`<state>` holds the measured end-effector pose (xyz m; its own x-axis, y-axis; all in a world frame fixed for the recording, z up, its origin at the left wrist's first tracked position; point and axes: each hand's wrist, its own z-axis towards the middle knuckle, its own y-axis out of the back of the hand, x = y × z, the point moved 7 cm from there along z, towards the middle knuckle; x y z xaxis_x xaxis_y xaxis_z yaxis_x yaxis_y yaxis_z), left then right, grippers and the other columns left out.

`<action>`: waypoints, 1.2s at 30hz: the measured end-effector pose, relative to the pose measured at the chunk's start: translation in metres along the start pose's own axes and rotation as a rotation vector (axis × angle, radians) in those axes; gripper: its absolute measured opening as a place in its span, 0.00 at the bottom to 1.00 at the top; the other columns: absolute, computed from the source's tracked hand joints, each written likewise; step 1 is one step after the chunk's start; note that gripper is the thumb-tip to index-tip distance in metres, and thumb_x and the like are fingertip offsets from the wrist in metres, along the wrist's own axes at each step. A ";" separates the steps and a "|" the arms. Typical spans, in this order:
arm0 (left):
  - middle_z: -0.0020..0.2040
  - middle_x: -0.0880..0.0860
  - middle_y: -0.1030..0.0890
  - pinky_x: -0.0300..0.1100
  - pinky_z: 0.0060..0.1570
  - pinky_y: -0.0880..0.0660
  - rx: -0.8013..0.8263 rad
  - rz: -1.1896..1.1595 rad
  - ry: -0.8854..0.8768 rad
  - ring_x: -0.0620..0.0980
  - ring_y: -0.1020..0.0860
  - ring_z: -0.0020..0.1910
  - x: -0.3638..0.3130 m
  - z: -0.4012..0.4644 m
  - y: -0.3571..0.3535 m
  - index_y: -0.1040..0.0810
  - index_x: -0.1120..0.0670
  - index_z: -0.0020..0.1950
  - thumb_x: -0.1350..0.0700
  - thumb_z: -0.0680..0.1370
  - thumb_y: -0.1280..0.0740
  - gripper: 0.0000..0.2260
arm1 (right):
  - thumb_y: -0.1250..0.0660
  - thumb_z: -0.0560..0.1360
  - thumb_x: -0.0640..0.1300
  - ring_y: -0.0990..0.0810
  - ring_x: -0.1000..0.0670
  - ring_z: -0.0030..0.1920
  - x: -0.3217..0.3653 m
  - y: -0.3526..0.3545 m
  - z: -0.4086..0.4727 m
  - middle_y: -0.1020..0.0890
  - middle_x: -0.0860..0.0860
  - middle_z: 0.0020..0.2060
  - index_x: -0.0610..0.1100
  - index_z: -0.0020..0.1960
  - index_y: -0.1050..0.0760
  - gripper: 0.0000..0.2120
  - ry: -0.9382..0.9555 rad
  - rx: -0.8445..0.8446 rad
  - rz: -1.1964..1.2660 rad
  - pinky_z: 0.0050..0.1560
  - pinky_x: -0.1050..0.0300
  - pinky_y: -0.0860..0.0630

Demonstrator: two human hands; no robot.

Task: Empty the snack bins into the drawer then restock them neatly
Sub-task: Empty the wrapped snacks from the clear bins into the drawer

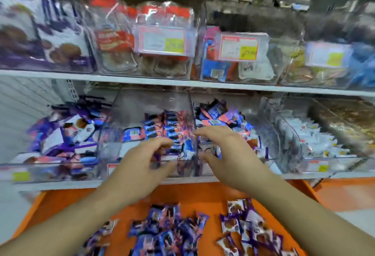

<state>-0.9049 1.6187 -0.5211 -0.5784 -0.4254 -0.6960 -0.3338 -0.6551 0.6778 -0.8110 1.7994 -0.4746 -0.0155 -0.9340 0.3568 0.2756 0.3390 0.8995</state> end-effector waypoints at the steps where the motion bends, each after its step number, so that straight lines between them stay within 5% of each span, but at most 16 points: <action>1: 0.57 0.38 0.19 0.36 0.56 0.24 -0.005 0.017 -0.011 0.36 0.22 0.55 0.005 0.013 0.004 0.22 0.40 0.66 0.46 0.77 0.25 0.18 | 0.27 0.80 0.48 0.35 0.55 0.75 -0.001 -0.004 0.009 0.25 0.58 0.72 0.54 0.75 0.28 0.25 -0.012 -0.017 -0.028 0.76 0.59 0.37; 6: 0.67 0.39 0.23 0.42 0.62 0.25 0.203 0.142 -0.001 0.41 0.24 0.62 0.025 0.064 -0.013 0.27 0.37 0.74 0.41 0.79 0.29 0.23 | 0.23 0.74 0.43 0.32 0.46 0.76 -0.015 -0.030 0.029 0.18 0.55 0.66 0.50 0.70 0.21 0.25 -0.047 -0.051 -0.086 0.75 0.41 0.33; 8: 0.68 0.36 0.25 0.38 0.62 0.27 0.358 0.109 0.008 0.39 0.25 0.64 0.027 0.074 -0.031 0.28 0.36 0.75 0.43 0.79 0.27 0.25 | 0.23 0.75 0.41 0.31 0.46 0.75 -0.021 -0.031 0.032 0.18 0.56 0.66 0.50 0.69 0.19 0.23 -0.041 -0.078 -0.076 0.77 0.43 0.34; 11: 0.68 0.36 0.22 0.39 0.65 0.25 0.450 0.039 -0.011 0.38 0.23 0.64 0.031 0.086 -0.051 0.26 0.37 0.74 0.49 0.77 0.23 0.27 | 0.24 0.76 0.40 0.30 0.51 0.74 -0.027 -0.027 0.034 0.17 0.57 0.65 0.51 0.67 0.18 0.21 -0.054 -0.127 0.003 0.77 0.61 0.41; 16: 0.51 0.37 0.18 0.36 0.46 0.24 0.384 0.021 -0.008 0.30 0.21 0.45 0.035 0.094 -0.055 0.19 0.39 0.54 0.54 0.72 0.19 0.17 | 0.24 0.76 0.40 0.26 0.56 0.68 -0.026 -0.027 0.032 0.16 0.56 0.63 0.49 0.66 0.17 0.19 -0.047 -0.113 0.051 0.68 0.80 0.46; 23: 0.32 0.40 0.19 0.29 0.32 0.30 0.229 0.057 0.015 0.36 0.22 0.33 0.026 0.092 -0.041 0.15 0.47 0.43 0.56 0.70 0.17 0.09 | 0.27 0.79 0.44 0.28 0.57 0.72 -0.027 -0.027 0.027 0.20 0.59 0.68 0.52 0.69 0.20 0.19 -0.059 -0.083 0.061 0.74 0.64 0.38; 31: 0.33 0.49 0.17 0.39 0.34 0.25 -0.101 -0.084 0.083 0.46 0.22 0.31 0.027 0.094 0.010 0.15 0.46 0.37 0.59 0.70 0.18 0.10 | 0.29 0.81 0.48 0.31 0.56 0.74 -0.020 -0.018 0.019 0.25 0.58 0.72 0.54 0.74 0.26 0.23 -0.099 -0.081 0.092 0.77 0.56 0.34; 36: 0.40 0.50 0.13 0.48 0.44 0.18 -0.189 -0.309 0.099 0.51 0.18 0.38 0.002 0.062 0.062 0.14 0.52 0.40 0.65 0.70 0.19 0.09 | 0.29 0.80 0.55 0.31 0.65 0.68 0.011 -0.011 0.018 0.28 0.64 0.71 0.58 0.78 0.34 0.29 -0.124 -0.070 0.356 0.64 0.72 0.35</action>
<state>-0.9728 1.6154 -0.4657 -0.3939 -0.2418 -0.8868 -0.3328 -0.8618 0.3828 -0.8316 1.7877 -0.4763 -0.0217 -0.7370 0.6755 0.3500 0.6273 0.6957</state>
